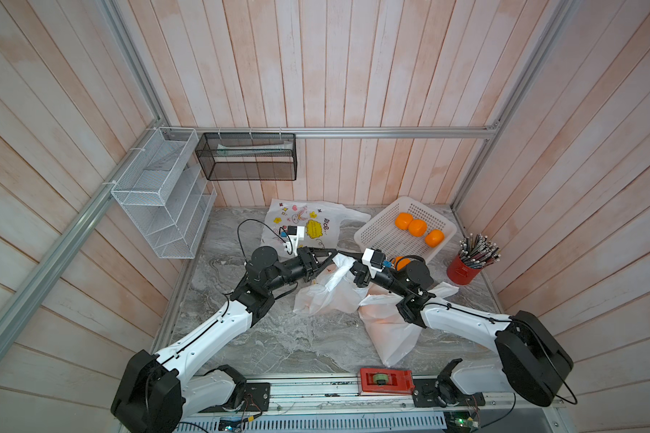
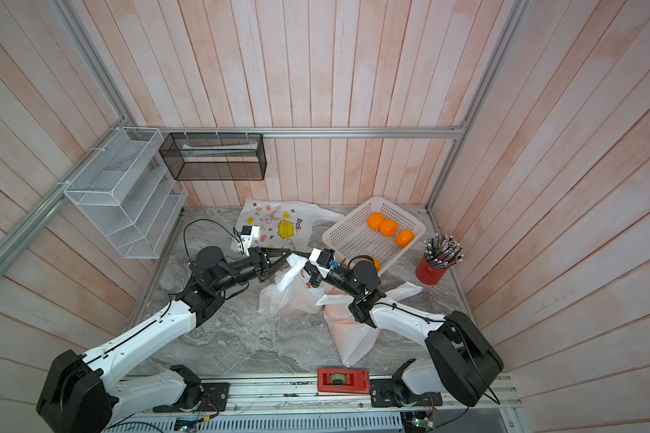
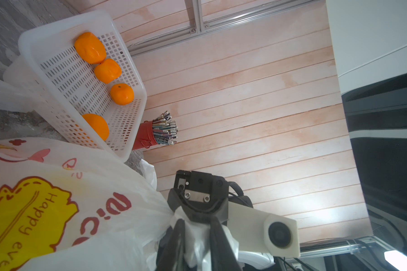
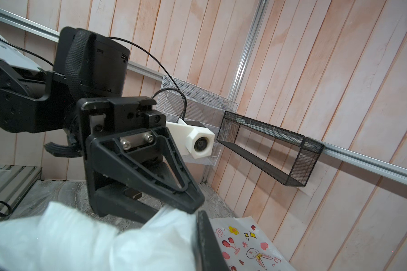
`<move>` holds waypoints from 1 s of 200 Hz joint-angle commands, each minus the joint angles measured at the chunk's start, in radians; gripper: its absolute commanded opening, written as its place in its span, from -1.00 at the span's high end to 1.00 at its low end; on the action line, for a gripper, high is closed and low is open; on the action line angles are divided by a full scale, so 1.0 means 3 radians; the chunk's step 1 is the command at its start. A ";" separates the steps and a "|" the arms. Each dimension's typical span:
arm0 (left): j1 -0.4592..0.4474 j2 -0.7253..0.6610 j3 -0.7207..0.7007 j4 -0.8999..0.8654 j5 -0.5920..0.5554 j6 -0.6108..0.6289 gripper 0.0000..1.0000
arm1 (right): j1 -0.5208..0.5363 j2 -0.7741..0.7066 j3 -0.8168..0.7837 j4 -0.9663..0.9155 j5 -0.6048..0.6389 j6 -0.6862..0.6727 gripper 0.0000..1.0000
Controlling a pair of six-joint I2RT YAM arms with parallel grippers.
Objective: Place the oranges into plastic bags & tie knots
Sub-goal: Tie the plastic bag at the center of the board.
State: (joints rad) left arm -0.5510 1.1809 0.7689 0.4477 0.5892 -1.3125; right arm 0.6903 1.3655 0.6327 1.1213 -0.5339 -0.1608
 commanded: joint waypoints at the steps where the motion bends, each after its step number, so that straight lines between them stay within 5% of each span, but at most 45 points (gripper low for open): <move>1: -0.0012 0.0002 0.0091 0.0054 -0.0031 0.0108 0.81 | 0.0030 -0.0085 -0.0048 -0.0191 -0.0028 -0.0078 0.68; 24: -0.0013 0.0006 0.0091 0.0042 -0.0041 0.0163 1.00 | 0.0027 -0.0170 -0.0106 -0.0316 0.0046 -0.0146 0.58; 129: -0.0013 -0.0162 0.0014 -0.0181 -0.0505 0.0389 1.00 | 0.0021 -0.1380 -0.0449 -0.1580 0.0910 -0.0345 -0.15; 152: -0.0014 -0.0209 -0.0007 -0.0217 -0.0607 0.0440 1.00 | 0.0024 -0.1705 -0.0314 -0.1993 0.0944 0.0329 -0.31; 200: -0.0014 -0.0190 -0.0022 -0.0199 -0.0634 0.0469 1.00 | 0.0113 -0.1755 0.0328 -0.2971 0.0490 0.2392 -0.19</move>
State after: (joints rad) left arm -0.5537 1.1309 0.7685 0.3885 0.4210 -1.1980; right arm 0.6952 0.8295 0.6506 0.4175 -0.3004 0.1848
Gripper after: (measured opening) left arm 0.048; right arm 0.616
